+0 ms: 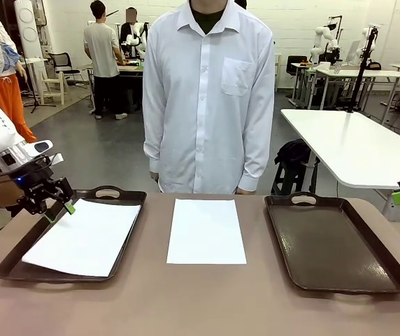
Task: Sort the A4 documents.
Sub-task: Place the A4 Paper in the designated Handle tray, then receive the A4 Paper.
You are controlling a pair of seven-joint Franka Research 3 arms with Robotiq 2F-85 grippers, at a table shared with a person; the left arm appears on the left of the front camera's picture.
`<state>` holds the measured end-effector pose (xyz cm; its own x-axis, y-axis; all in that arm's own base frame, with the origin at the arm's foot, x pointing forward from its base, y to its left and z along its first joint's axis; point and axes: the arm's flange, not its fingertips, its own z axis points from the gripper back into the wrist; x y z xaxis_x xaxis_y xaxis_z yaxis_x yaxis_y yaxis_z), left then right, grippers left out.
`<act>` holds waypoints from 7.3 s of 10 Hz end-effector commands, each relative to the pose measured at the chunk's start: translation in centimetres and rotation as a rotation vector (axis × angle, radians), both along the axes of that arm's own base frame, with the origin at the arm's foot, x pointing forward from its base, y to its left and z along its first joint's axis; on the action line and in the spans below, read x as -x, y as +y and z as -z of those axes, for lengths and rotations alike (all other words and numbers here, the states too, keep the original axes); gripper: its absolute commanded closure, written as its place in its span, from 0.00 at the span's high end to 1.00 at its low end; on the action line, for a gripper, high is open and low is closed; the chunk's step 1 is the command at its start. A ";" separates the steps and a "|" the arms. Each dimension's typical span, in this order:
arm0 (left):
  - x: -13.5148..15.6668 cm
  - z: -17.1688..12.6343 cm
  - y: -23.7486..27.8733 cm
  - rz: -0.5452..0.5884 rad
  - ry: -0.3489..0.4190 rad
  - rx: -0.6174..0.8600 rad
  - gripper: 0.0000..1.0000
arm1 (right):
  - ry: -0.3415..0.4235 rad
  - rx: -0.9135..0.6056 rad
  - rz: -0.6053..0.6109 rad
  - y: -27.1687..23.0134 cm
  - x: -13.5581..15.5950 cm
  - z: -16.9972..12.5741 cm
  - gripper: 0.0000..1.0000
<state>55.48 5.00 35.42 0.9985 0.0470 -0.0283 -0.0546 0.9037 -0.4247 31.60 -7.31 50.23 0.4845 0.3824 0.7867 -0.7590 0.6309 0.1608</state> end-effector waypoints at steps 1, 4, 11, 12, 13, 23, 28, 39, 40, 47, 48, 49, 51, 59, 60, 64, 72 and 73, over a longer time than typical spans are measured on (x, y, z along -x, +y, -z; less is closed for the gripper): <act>0.9 -0.4 -0.2 -0.021 0.007 -0.034 0.83 | -0.015 -0.016 -0.014 0.0 -0.3 0.1 1.00; 1.3 -0.4 -0.4 -0.094 -0.007 0.001 1.00 | -0.015 -0.016 -0.014 0.0 -0.3 0.1 1.00; 0.7 -0.1 0.0 -0.021 0.002 -0.001 1.00 | -0.015 -0.016 -0.014 0.0 -0.3 0.1 1.00; 0.7 -0.1 0.0 -0.021 0.002 -0.001 1.00 | -0.015 -0.016 -0.014 0.0 -0.3 0.1 1.00; 0.7 -0.1 0.0 -0.021 0.002 -0.001 1.00 | -0.015 -0.016 -0.014 0.0 -0.3 0.1 1.00; 6.3 -14.3 -7.8 0.569 -0.540 0.128 1.00 | -0.015 -0.016 -0.014 0.0 -0.3 0.1 1.00; 14.5 -16.7 -3.3 0.659 -0.728 0.047 1.00 | -0.015 -0.016 -0.014 0.0 -0.3 0.1 1.00; 14.5 -17.4 -2.9 0.569 -0.848 0.159 1.00 | -0.015 -0.016 -0.014 0.0 -0.3 0.1 1.00; 14.2 -17.5 -2.6 0.533 -0.835 0.168 1.00 | -0.015 -0.016 -0.014 0.0 -0.3 0.1 1.00; 14.9 -17.5 -3.1 0.560 -0.826 0.129 1.00 | -0.015 -0.016 -0.014 0.0 -0.3 0.1 1.00; 14.9 -17.5 -3.1 0.560 -0.826 0.129 1.00 | -0.015 -0.016 -0.014 0.0 -0.3 0.1 1.00; 14.9 -17.5 -3.1 0.560 -0.826 0.129 1.00 | -0.015 -0.016 -0.014 0.0 -0.3 0.1 1.00; 14.9 -17.5 -3.1 0.560 -0.826 0.129 1.00 | -0.015 -0.016 -0.014 0.0 -0.3 0.1 1.00; 14.9 -17.5 -3.1 0.560 -0.826 0.129 1.00 | -0.015 -0.016 -0.014 0.0 -0.3 0.1 1.00; 14.9 -17.5 -3.1 0.560 -0.826 0.129 1.00 | -0.015 -0.016 -0.014 0.0 -0.3 0.1 1.00; 14.9 -17.5 -3.1 0.560 -0.826 0.129 1.00 | -0.015 -0.016 -0.014 0.0 -0.3 0.1 1.00; 14.9 -17.5 -3.1 0.560 -0.826 0.129 1.00 | -0.015 -0.016 -0.014 0.0 -0.3 0.1 1.00; 14.9 -17.5 -3.1 0.560 -0.826 0.129 1.00 | -0.015 -0.016 -0.014 0.0 -0.3 0.1 1.00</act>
<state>40.63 1.95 52.93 0.5876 -0.3836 0.7124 0.7170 0.6549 -0.2388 31.61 -7.25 50.25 0.4849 0.3853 0.7851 -0.7587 0.6318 0.1586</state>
